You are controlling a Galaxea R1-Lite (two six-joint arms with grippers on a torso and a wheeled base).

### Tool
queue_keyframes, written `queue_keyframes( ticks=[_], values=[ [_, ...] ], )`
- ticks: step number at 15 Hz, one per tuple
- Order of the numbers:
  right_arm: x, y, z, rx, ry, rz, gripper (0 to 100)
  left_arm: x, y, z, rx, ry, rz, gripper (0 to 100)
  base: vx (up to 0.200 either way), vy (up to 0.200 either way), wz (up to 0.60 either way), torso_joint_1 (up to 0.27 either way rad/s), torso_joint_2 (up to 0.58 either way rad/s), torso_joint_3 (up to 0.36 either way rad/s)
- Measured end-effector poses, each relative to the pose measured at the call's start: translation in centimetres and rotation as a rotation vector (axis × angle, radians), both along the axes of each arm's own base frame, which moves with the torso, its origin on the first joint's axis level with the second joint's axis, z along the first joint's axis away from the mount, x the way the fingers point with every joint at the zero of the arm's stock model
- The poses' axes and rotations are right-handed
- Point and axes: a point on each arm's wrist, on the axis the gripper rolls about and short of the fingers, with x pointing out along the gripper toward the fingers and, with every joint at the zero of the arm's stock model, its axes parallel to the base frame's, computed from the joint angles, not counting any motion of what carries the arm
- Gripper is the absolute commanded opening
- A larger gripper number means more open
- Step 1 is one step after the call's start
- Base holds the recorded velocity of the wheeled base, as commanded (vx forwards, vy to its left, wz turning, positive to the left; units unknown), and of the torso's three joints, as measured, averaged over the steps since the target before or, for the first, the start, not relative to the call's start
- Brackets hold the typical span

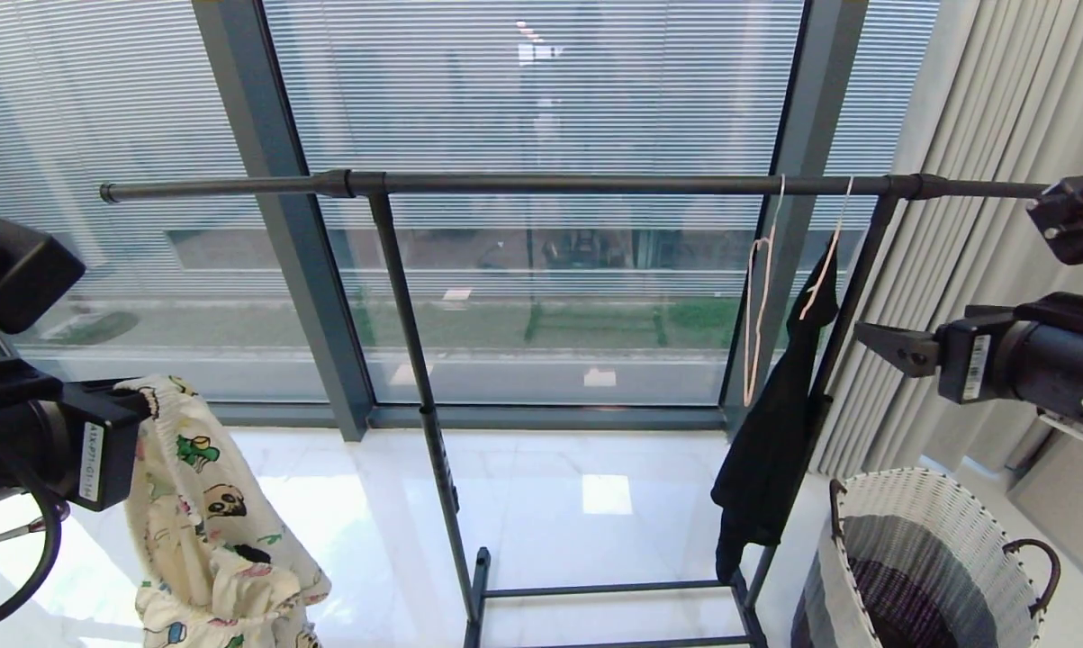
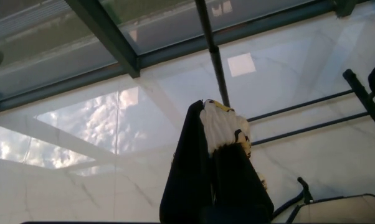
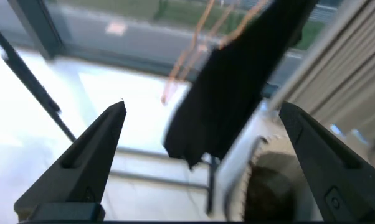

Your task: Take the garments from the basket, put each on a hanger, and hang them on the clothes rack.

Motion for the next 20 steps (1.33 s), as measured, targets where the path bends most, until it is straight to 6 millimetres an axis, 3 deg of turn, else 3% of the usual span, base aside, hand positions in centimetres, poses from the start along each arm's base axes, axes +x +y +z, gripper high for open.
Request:
queue_keyframes(
  ticks=[4, 8, 15, 20],
  values=[
    [3.1, 2.0, -0.5, 0.009, -0.003, -0.058, 100, -0.1, -0.4, -0.3, 0.002, 0.009, -0.025, 0, 0.2, 0.0, 0.0, 0.007, 0.01, 0.0],
    [4.3, 2.8, -1.1, -0.003, 0.022, -0.057, 100, -0.2, -0.6, -0.3, 0.001, 0.01, -0.038, 0, 0.2, 0.0, 0.0, 0.005, 0.0, 0.001],
    [5.4, 3.3, -2.7, 0.012, 0.08, -0.075, 100, -0.9, -0.7, -0.2, -0.006, -0.007, -0.059, 0, 0.0, 0.0, 0.0, 0.0, 0.0, 0.0],
    [7.2, 4.2, -5.0, 0.055, 0.153, -0.106, 100, -1.3, -0.6, 0.0, -0.01, -0.021, -0.057, 0, 0.0, 0.0, 0.0, 0.0, 0.0, 0.0]
  ],
)
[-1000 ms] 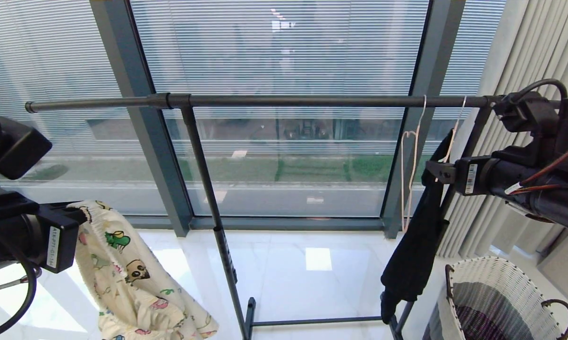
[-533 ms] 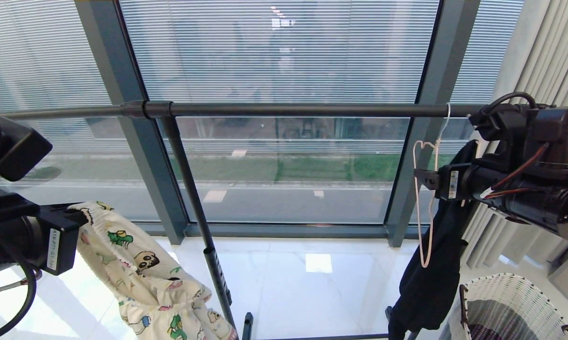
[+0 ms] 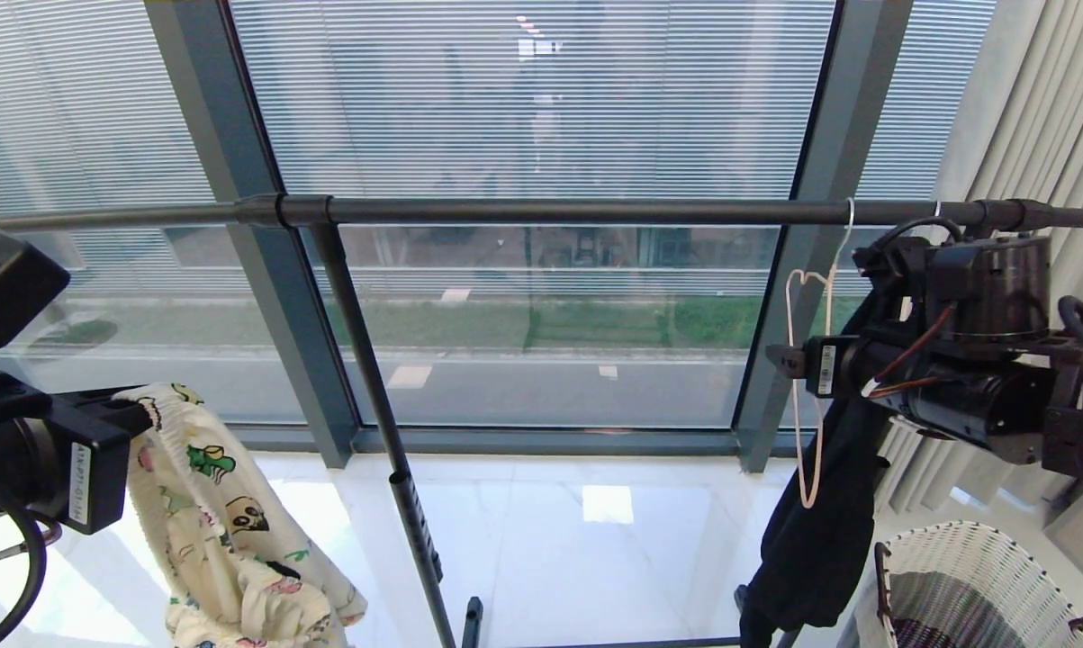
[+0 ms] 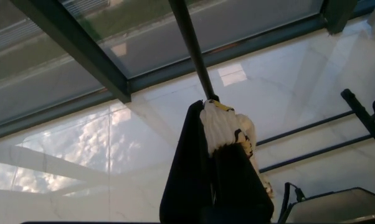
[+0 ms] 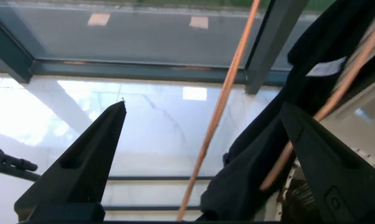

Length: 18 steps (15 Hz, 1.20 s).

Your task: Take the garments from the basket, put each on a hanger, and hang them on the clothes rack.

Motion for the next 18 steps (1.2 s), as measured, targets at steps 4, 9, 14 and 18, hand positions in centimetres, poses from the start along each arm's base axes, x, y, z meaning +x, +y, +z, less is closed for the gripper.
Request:
queue_keyframes(
  ticks=[4, 9, 14, 18],
  values=[
    [1.1, 0.1, -1.6, -0.008, 0.046, -0.029, 100, -0.2, 0.0, 0.0, 0.0, -0.002, 0.0, 0, 0.0, 0.0, 0.0, 0.0, 0.0, 0.0],
    [1.8, -1.1, -2.0, -0.016, 0.062, -0.075, 100, -0.2, 0.0, -0.2, 0.001, 0.004, 0.0, 0, 0.0, 0.0, 0.0, 0.0, 0.0, 0.0],
    [1.2, -1.6, -2.6, -0.046, 0.085, -0.079, 100, -0.2, 0.1, -0.5, 0.003, 0.014, 0.002, 0, 0.0, 0.0, 0.0, 0.0, 0.0, 0.0],
    [0.5, -1.9, -3.1, -0.057, 0.102, -0.087, 100, -0.4, 0.1, -0.7, 0.003, 0.016, 0.001, 0, 0.0, 0.0, 0.0, 0.0, 0.0, 0.0]
  ],
)
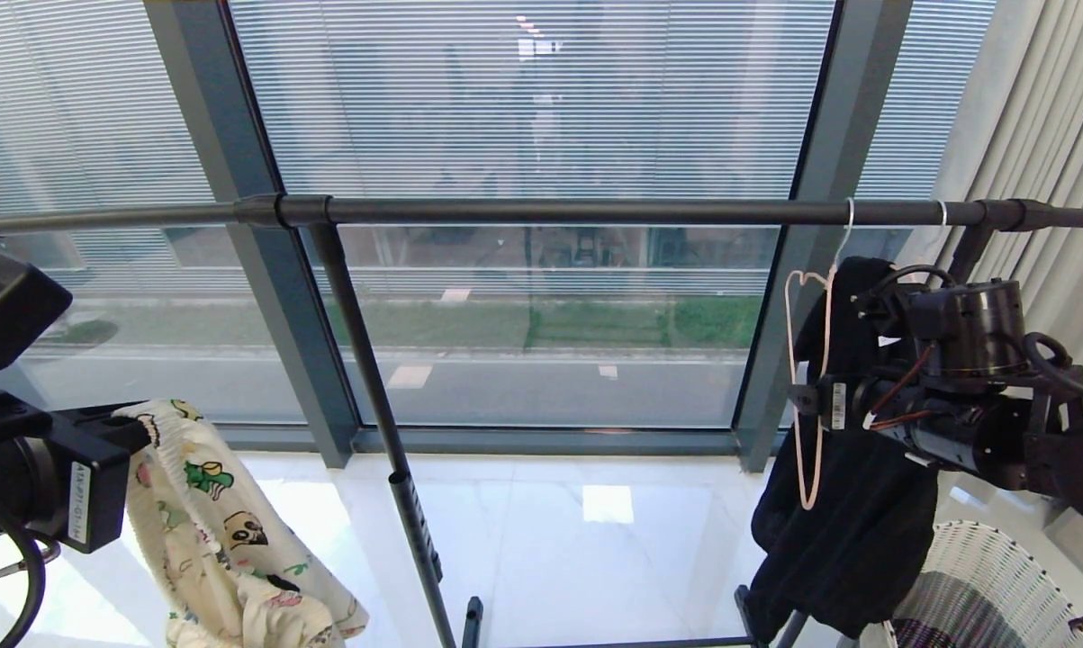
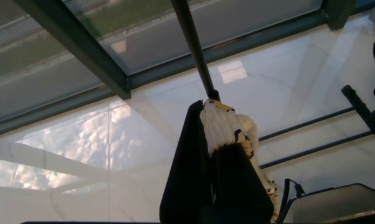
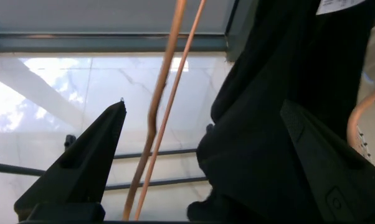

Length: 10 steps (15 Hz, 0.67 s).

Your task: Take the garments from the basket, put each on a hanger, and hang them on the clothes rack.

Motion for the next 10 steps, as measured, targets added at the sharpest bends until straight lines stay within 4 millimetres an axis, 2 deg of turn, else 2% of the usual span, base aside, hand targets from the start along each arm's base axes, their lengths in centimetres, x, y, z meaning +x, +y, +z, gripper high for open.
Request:
queue_keyframes(
  ticks=[5, 10],
  values=[
    [-0.2, -0.1, 0.3, 0.002, -0.008, 0.001, 100, -0.1, 0.0, -0.1, 0.0, 0.001, -0.001, 0, 0.0, 0.0, 0.0, 0.0, 0.0, 0.0],
    [-1.5, -0.8, 0.2, -0.015, 0.027, 0.001, 100, -0.1, 0.0, 0.0, -0.001, -0.001, -0.001, 0, 0.0, 0.0, 0.0, 0.0, 0.0, 0.0]
  ],
)
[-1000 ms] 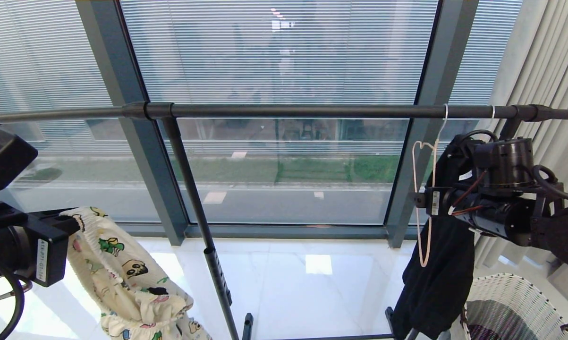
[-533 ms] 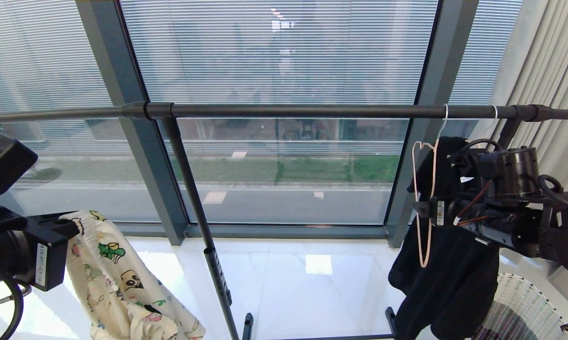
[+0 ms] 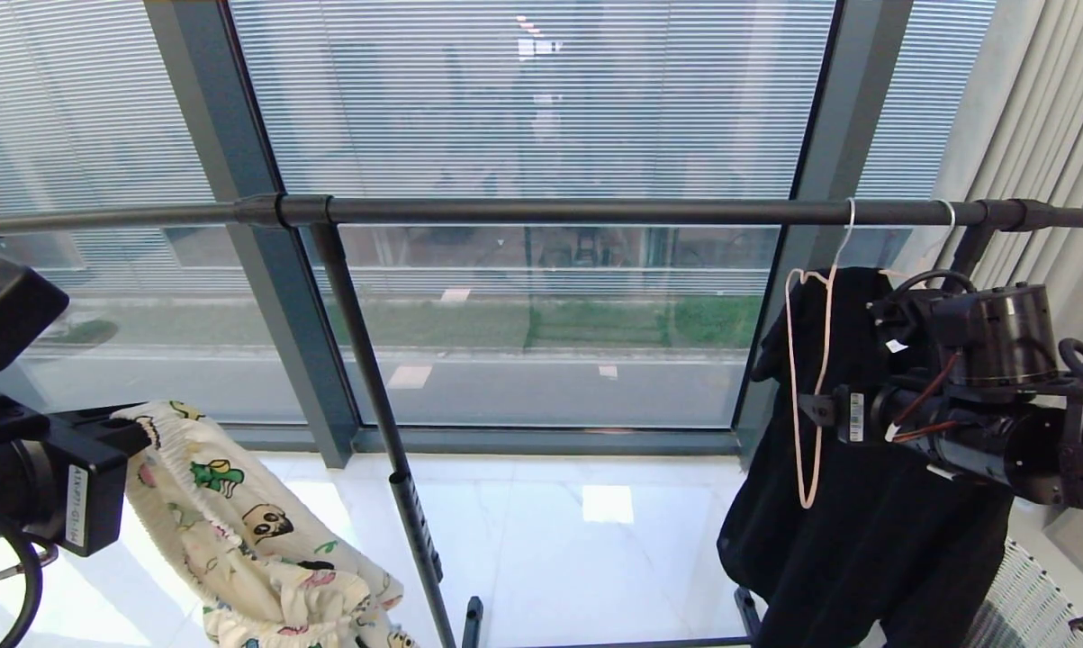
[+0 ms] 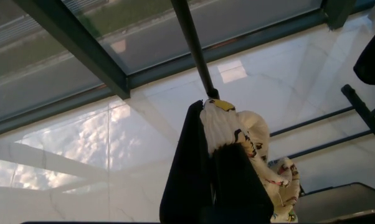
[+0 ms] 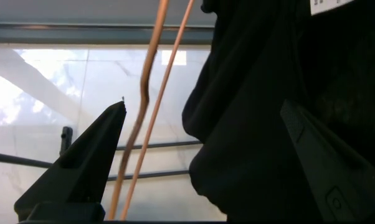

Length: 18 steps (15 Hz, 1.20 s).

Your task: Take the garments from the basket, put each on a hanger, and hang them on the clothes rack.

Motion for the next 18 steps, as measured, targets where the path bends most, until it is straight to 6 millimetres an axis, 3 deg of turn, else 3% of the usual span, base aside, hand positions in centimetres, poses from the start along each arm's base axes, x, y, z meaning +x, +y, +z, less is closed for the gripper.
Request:
queue_keyframes(
  ticks=[11, 18],
  values=[
    [-1.0, -0.1, 0.7, -0.036, -0.025, 0.024, 100, -0.3, 0.1, 0.1, -0.003, -0.01, -0.001, 0, 0.0, 0.0, 0.0, 0.0, 0.0, 0.0],
    [-0.2, 0.3, -0.5, -0.039, 0.015, 0.046, 100, -0.4, 0.1, 0.1, -0.003, -0.013, -0.001, 0, 0.0, 0.0, 0.0, 0.0, 0.0, 0.0]
  ],
)
